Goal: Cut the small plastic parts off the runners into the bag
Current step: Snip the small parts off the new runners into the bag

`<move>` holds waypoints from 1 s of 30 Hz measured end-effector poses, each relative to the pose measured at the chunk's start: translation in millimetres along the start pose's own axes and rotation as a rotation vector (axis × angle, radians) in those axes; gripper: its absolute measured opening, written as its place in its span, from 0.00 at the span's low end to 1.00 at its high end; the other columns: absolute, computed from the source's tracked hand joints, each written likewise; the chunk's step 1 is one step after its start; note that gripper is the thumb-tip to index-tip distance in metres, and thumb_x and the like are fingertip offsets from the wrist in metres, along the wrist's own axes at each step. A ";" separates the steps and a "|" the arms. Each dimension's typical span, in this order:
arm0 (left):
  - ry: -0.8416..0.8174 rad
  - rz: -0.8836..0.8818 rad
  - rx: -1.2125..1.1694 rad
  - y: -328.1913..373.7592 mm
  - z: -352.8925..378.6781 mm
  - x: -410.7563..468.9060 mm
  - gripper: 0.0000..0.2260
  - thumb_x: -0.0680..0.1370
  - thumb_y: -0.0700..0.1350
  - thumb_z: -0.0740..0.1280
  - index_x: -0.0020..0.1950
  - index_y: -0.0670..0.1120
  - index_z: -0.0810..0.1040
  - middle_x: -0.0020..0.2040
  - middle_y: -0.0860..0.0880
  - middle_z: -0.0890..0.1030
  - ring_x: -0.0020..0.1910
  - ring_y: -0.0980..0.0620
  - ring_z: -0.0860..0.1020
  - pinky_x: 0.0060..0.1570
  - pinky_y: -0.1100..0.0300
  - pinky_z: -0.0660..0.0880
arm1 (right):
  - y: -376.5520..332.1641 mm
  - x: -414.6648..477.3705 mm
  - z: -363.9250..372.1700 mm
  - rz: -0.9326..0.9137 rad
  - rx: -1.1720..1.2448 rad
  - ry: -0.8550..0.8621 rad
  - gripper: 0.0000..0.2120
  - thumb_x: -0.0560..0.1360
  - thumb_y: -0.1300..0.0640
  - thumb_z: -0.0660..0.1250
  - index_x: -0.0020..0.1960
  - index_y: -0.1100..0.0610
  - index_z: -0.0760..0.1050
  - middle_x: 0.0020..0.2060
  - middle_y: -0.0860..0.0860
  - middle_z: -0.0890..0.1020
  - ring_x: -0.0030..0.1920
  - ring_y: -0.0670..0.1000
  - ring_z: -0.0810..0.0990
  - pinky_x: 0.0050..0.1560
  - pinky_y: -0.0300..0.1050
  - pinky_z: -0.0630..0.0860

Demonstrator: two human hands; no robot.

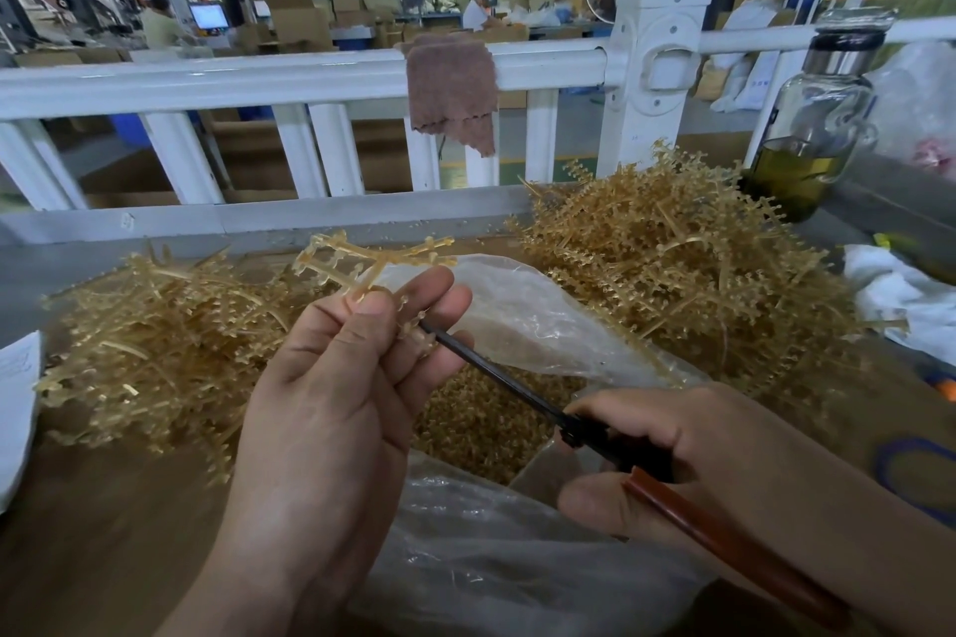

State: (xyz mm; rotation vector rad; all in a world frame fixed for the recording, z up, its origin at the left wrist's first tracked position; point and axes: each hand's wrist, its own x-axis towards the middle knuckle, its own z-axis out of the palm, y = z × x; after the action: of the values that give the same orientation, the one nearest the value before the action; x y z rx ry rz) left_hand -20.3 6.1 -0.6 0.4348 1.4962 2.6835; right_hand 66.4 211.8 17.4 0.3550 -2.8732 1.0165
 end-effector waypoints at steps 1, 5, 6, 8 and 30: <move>-0.001 -0.007 -0.008 0.5 -0.4 -0.2 0.07 0.78 0.47 0.63 0.52 0.45 0.72 0.60 0.40 0.84 0.61 0.43 0.83 0.56 0.50 0.80 | 0.1 0.4 0.1 0.005 0.005 -0.002 0.30 0.67 0.19 0.59 0.51 0.43 0.78 0.37 0.38 0.80 0.35 0.36 0.78 0.33 0.28 0.69; 0.011 -0.025 -0.011 1.2 0.1 0.0 0.06 0.80 0.47 0.62 0.53 0.45 0.72 0.59 0.40 0.84 0.60 0.43 0.83 0.57 0.49 0.80 | 0.6 0.0 -0.1 0.004 -0.007 -0.011 0.27 0.67 0.22 0.61 0.51 0.42 0.78 0.37 0.40 0.79 0.36 0.37 0.78 0.36 0.28 0.69; 0.014 -0.027 -0.009 1.3 0.5 0.2 0.05 0.81 0.46 0.61 0.52 0.45 0.71 0.59 0.40 0.85 0.60 0.43 0.83 0.57 0.49 0.79 | -0.1 -0.1 -0.5 0.002 -0.012 -0.012 0.26 0.68 0.23 0.62 0.51 0.42 0.78 0.37 0.40 0.79 0.36 0.37 0.78 0.37 0.27 0.69; 0.018 -0.030 -0.004 1.1 0.9 -0.2 0.04 0.83 0.45 0.59 0.52 0.45 0.71 0.59 0.41 0.85 0.60 0.43 0.83 0.57 0.48 0.79 | -1.6 -0.3 -1.0 0.009 -0.013 -0.014 0.24 0.68 0.24 0.63 0.51 0.41 0.79 0.37 0.39 0.80 0.37 0.36 0.79 0.38 0.27 0.69; -0.017 -0.005 -0.024 3.4 5.3 -3.4 0.05 0.77 0.46 0.63 0.49 0.46 0.70 0.58 0.40 0.85 0.59 0.44 0.84 0.50 0.57 0.82 | -12.1 -3.4 -5.0 0.076 -0.007 -0.038 0.29 0.68 0.23 0.60 0.49 0.46 0.79 0.35 0.42 0.80 0.33 0.38 0.77 0.33 0.29 0.68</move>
State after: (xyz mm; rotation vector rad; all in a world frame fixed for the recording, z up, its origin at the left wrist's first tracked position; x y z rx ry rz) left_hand -15.3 8.0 4.1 0.4512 1.4578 2.6843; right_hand 72.5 206.4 28.1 0.2692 -2.9449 1.0222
